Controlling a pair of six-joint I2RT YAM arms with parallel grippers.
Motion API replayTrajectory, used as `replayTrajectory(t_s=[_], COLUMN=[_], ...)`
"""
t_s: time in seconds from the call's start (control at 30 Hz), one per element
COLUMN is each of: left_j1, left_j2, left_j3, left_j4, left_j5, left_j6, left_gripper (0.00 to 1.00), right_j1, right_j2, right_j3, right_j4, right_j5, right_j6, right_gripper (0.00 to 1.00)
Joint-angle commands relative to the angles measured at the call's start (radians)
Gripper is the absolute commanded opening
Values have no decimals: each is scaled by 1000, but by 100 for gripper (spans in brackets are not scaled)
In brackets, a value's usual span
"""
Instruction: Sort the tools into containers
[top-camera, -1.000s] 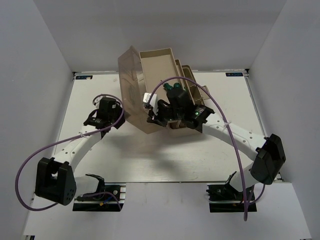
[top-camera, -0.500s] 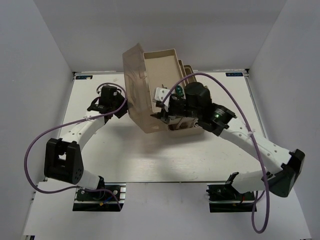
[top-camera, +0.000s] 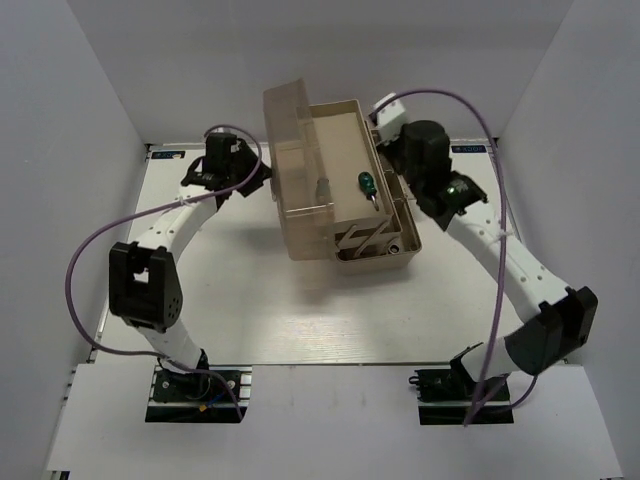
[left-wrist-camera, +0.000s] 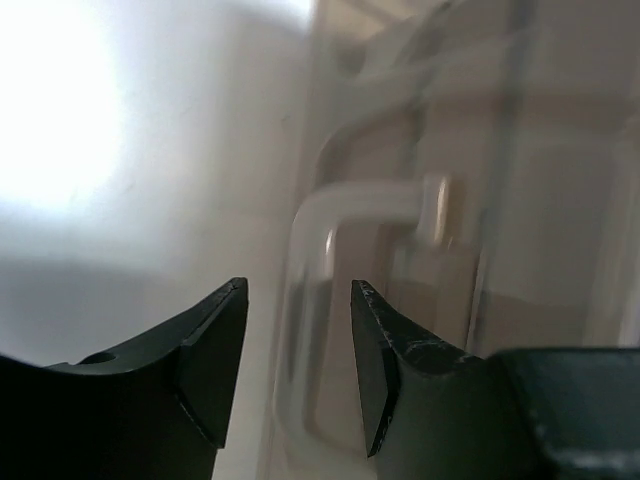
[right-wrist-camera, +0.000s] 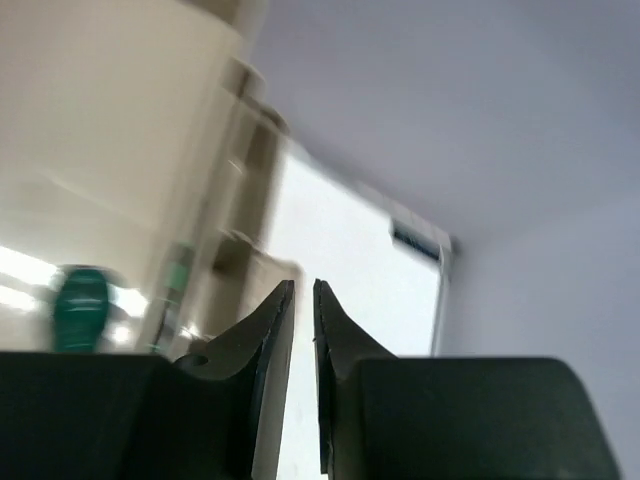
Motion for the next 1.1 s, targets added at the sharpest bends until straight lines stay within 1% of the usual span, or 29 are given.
replayTrajectory(t_s=[0.0,0.1,0.13,0.2,0.23,0.27,0.3,0.4,0.47,0.5,0.57,0.6,0.63,0.67,0.7,0.77,0.8,0.87,0.9,0.93,1.0,1.07], left_j1=[-10,-32,-32,-32,-32,-32,-32,-21,-12,-12,-12,-12,-12,-3,-3,-3,-3,-3,-3,-3,-3,-3], left_j2=[59,122,145,209,220,220,201,136,67,40,-43,-74,-105,-167,-200,-264,-325,-376,-398,-437,-467,-500], left_j3=[134,244,284,327,362,363,363,363,373,373,361,341,280,243,159,56,-46,-139,-215,-246,-312,-340], left_j4=[50,68,85,98,98,89,89,67,33,1,-34,-34,-45,-54,-54,-63,-63,-53,-44,-34,-34,-34], left_j5=[137,222,305,370,390,381,372,281,240,194,148,122,121,109,96,86,86,86,86,86,86,77], left_j6=[40,51,51,40,40,52,52,93,130,147,195,204,204,216,228,229,229,219,207,207,195,195], left_gripper=[56,56,56,56,56,56,56,56,61,62,66,67,68,69,71,73,73,73,74,74,74,74], right_j1=[-142,-230,-244,-287,-296,-311,-330,-370,-377,-388,-394,-403,-408,-408,-417,-422,-423,-422,-422,-422,-422,-420], right_j2=[32,77,83,111,117,135,141,175,192,210,226,246,249,258,278,290,296,300,300,307,307,315], right_j3=[85,110,110,110,113,107,101,79,72,67,64,64,59,64,67,76,81,85,85,99,107,121], right_j4=[-161,-269,-285,-335,-349,-354,-374,-411,-423,-435,-449,-455,-466,-475,-481,-504,-517,-518,-521,-523,-537,-558], right_j5=[88,29,-23,-57,-106,-117,-167,-247,-303,-321,-357,-356,-406,-434,-451,-549,-593,-621,-658,-673,-712,-762], right_j6=[172,239,251,270,276,282,288,296,296,294,293,296,296,297,302,310,313,322,328,328,330,322], right_gripper=[19,19,19,19,19,21,21,26,28,30,30,31,31,31,31,31,31,30,30,30,28,26])
